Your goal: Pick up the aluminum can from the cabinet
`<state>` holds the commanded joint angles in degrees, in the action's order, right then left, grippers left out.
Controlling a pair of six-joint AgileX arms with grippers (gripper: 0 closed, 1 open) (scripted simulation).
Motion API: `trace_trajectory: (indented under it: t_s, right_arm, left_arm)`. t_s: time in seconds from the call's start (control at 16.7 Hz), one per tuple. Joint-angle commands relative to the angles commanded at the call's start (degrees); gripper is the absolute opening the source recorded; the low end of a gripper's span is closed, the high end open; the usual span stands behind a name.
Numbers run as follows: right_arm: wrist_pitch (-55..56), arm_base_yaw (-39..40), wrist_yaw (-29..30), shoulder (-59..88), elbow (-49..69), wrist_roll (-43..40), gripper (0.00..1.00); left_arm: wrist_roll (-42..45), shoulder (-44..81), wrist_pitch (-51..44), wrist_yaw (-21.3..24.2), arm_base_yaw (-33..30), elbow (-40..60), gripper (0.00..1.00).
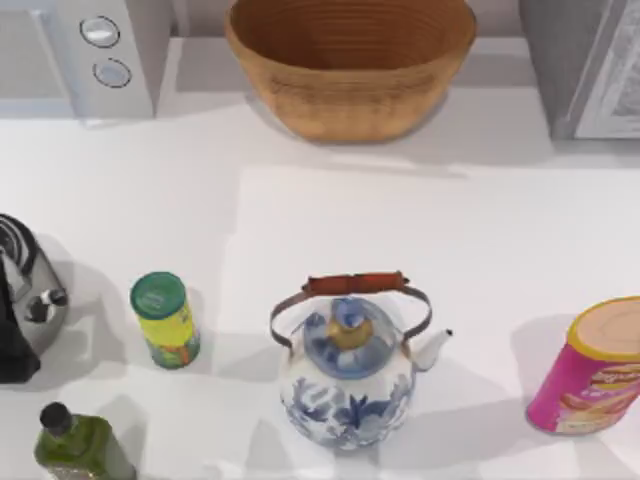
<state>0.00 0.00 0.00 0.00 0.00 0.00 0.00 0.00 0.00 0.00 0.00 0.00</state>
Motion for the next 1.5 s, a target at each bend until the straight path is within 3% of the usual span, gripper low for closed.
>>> trace_trajectory:
  t_s: [0.24, 0.48, 1.2, 1.5]
  right_arm:
    - [-0.3, 0.3, 0.2, 1.5, 1.8, 0.0, 1.00]
    - [-2.6, 2.0, 1.3, 10.5, 12.8, 0.1, 1.00]
    - [-18.6, 8.5, 8.1, 58.0, 76.1, 0.6, 1.00]
    - [-22.9, 10.1, 10.5, 72.0, 94.4, 0.8, 1.00]
  left_arm:
    - [0.0, 0.0, 0.0, 0.0, 0.0, 0.0, 1.00]
    - [0.0, 0.0, 0.0, 0.0, 0.0, 0.0, 1.00]
    - [0.0, 0.0, 0.0, 0.0, 0.0, 0.0, 1.00]
    - [0.0, 0.0, 0.0, 0.0, 0.0, 0.0, 1.00]
